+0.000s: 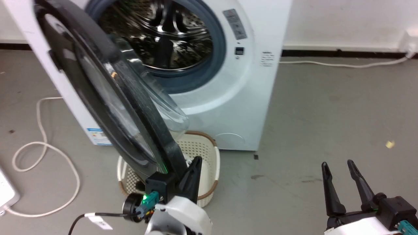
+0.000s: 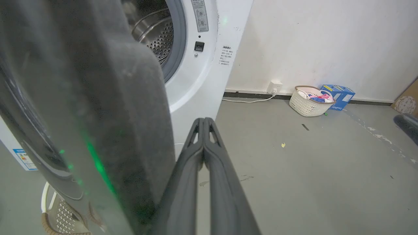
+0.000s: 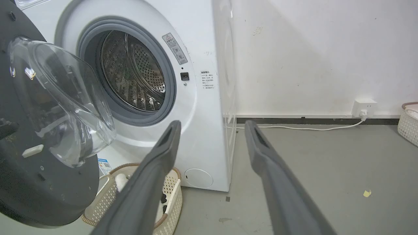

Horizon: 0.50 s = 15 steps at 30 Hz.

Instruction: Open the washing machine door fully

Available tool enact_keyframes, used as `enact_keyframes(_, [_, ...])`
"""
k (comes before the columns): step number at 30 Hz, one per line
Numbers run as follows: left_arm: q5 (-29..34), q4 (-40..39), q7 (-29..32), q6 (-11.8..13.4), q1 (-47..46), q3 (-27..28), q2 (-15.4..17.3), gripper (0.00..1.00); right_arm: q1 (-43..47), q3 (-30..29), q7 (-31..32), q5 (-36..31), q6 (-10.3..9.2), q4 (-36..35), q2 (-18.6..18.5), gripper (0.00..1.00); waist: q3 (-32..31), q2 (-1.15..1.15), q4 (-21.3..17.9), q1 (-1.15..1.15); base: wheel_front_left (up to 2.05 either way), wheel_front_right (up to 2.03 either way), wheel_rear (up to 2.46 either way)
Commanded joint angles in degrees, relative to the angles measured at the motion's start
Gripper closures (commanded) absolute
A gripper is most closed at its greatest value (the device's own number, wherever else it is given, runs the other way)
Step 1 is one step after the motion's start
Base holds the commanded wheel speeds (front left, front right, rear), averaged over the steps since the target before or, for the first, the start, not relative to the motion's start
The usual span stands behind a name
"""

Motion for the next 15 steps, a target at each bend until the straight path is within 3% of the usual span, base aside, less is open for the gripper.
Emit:
enact_keyframes(1, [-0.44, 0.51, -0.33, 0.05, 1.22, 0.76, 0.99, 1.0, 0.32, 0.05, -0.24, 0.21, -0.05, 0.23, 0.22, 0.0, -0.74, 0.0, 1.45, 0.0, 0.0, 0.0, 0.0])
enact_keyframes(15, [-2.26, 0.18, 0.15, 1.25, 5.43, 3.31, 4.34, 1.0, 2.15, 0.87, -0.24, 0.78, -0.05, 0.64, 0.23, 0.0, -2.5, 0.0, 17.0, 0.0, 0.0, 0.0, 0.0])
